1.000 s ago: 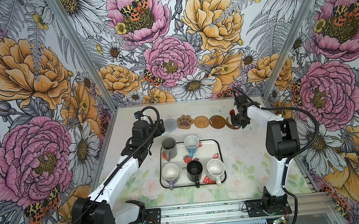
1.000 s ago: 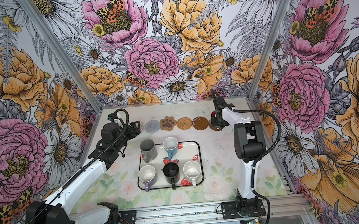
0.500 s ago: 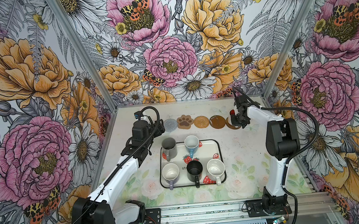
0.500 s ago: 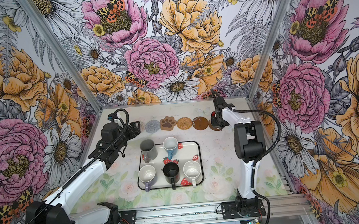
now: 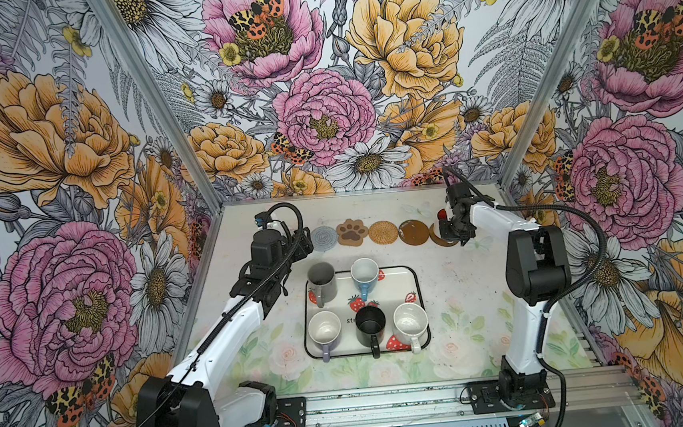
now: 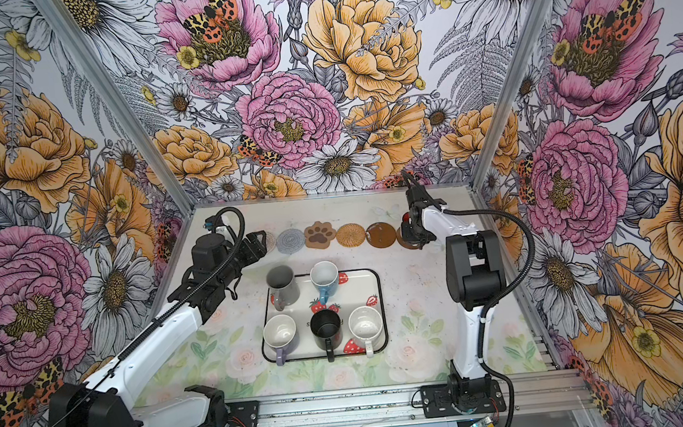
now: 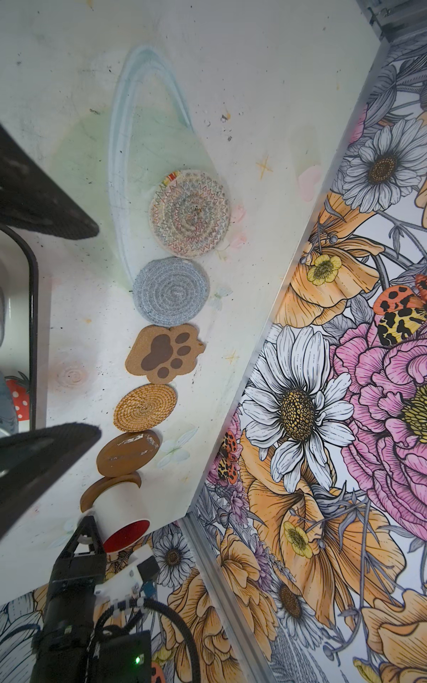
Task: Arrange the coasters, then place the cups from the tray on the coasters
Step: 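Lower the red-inside mug onto the farthest brown wooden coaster, then release and raise the right gripper while the left gripper moves over the grey mug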
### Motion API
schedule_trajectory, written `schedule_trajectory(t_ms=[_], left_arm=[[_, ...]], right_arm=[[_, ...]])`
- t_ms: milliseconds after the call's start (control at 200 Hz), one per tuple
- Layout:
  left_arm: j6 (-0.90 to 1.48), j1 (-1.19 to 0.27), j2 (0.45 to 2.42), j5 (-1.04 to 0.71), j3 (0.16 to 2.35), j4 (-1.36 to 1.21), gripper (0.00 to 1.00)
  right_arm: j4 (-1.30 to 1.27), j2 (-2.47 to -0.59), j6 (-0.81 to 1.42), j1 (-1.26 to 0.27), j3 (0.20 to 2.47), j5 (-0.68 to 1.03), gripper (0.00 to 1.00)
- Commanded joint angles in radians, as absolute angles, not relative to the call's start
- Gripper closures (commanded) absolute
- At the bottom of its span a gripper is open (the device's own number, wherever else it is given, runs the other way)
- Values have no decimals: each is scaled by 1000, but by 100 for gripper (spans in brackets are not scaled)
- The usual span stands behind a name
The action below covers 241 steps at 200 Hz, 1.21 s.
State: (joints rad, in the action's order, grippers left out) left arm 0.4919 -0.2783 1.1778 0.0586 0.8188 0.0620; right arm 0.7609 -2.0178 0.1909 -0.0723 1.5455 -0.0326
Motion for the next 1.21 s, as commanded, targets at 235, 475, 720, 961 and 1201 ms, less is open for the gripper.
schedule_trajectory(t_ms=[235,475,720,961,1201], left_arm=[[494,-268,1143,38,801,54,20],[494,-268,1135,40,798,57,20],[495,-269,1136,44,798,66,20],[500,-276,1139,44,804,75,20],[496,-308,1150,79,833,126,21]], right_arm=[[741,-1943,199,-70,1513,-41,51],[743,-1857,223,-72,1483,-88,44],[740,-1684,263,-99,1444,-197,42],[712,-1514,338,-212,1451,-291,42],[531,-1393,452,-328,1404,-281,42]])
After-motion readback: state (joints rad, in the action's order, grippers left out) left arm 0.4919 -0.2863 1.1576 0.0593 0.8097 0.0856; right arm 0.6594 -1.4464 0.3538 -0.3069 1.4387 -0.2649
